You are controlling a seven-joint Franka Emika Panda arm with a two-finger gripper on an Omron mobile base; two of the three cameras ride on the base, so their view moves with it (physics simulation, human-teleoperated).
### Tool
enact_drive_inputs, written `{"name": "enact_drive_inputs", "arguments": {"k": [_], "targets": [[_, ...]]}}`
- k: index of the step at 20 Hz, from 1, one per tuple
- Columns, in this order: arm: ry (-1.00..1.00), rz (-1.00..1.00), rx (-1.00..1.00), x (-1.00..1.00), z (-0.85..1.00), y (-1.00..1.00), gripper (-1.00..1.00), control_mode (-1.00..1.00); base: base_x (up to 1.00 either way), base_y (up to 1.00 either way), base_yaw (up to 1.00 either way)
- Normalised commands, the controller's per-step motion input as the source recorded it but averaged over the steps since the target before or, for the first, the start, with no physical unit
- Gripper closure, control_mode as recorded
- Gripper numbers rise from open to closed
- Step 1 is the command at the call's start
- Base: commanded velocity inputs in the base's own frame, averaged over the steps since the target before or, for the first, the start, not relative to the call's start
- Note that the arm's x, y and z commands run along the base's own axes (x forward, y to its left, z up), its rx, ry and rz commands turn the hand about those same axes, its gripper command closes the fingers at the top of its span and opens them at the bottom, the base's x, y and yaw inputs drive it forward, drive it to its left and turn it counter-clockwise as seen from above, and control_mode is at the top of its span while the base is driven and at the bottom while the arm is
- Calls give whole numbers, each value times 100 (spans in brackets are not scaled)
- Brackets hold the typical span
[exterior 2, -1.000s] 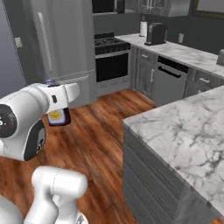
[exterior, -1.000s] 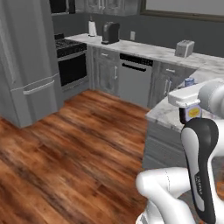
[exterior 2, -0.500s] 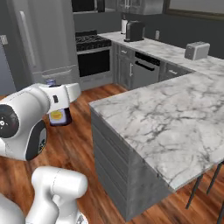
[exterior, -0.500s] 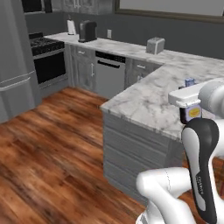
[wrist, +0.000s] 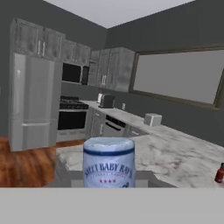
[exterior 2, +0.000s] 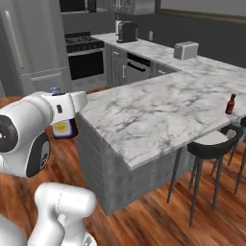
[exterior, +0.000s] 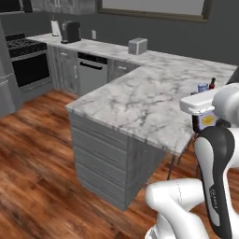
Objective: The dining table condiment station is running low on condiment bottle. Refill the condiment station by opening the cabinet and taking the condiment bottle from the cabinet and placing it on the dining table.
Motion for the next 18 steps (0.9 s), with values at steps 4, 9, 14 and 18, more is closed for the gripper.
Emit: {"name": "enact_drive_inputs", "arguments": {"k": [4, 9, 14, 18], "targets": [[0, 0, 0, 0, 0, 0, 100, 100, 0, -100, 0], [0, 0, 0, 0, 0, 0, 100, 100, 9, -100, 0], [0, 0, 0, 0, 0, 0, 100, 100, 32, -100, 0], [0, 0, 0, 0, 0, 0, 100, 100, 61, -100, 1]]}}
